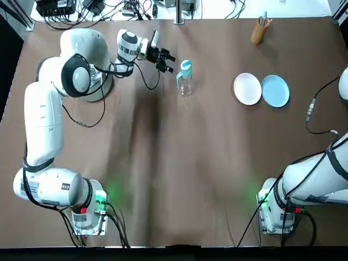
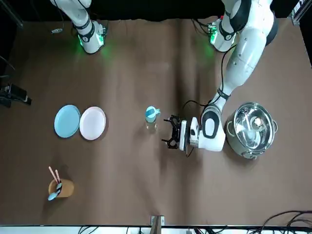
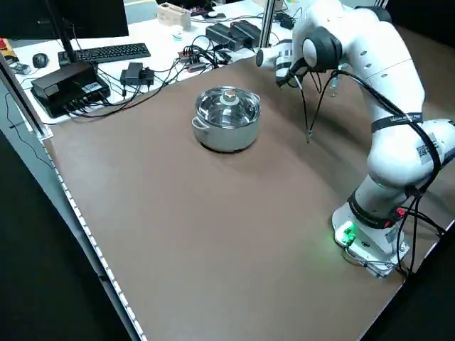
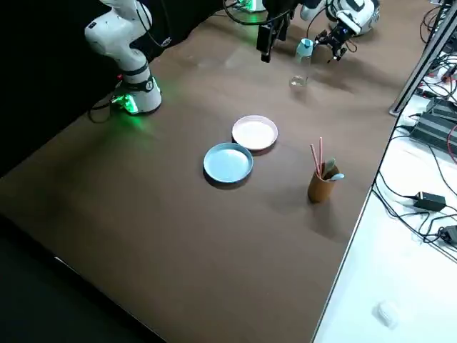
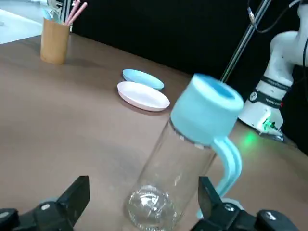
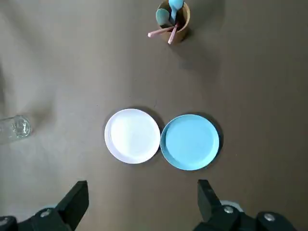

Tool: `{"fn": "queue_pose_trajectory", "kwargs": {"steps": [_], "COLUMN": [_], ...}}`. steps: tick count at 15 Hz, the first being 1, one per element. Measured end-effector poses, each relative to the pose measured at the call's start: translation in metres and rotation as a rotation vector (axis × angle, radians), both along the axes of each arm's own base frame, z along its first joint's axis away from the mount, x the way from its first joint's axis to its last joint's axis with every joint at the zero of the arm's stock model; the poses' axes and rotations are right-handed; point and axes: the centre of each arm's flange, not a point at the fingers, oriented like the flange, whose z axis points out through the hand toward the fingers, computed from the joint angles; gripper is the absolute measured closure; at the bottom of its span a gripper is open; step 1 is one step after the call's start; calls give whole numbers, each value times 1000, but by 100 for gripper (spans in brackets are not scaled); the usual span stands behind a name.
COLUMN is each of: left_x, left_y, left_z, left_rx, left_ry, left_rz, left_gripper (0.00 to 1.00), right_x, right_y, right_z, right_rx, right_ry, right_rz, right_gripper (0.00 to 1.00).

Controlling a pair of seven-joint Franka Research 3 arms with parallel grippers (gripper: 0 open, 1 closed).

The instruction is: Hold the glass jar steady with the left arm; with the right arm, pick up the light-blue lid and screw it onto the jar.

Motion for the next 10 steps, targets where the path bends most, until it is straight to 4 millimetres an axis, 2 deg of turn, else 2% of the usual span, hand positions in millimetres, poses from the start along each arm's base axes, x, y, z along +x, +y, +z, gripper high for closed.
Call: {"fn": "queue_pose_trajectory", "kwargs": {"steps": [3, 6, 7, 10], "left_x": [11, 23, 24, 12], "left_y": [8, 21, 28, 33], "left_z": [34, 65, 81, 94], "left_rx": [64, 144, 177, 218], "left_ry": [6, -79, -113, -133], "left_rz": [9, 19, 9, 15], "left_gripper": [0, 0, 0, 0], "right_x": [0, 0, 0, 0], "right_y": [0, 0, 1, 1], "right_z": [0, 0, 0, 0], "right_rx": [0, 0, 0, 0], "right_ry": [0, 0, 0, 0], "right_rz": [0, 1, 1, 2], "right_gripper": [0, 0, 0, 0]}}
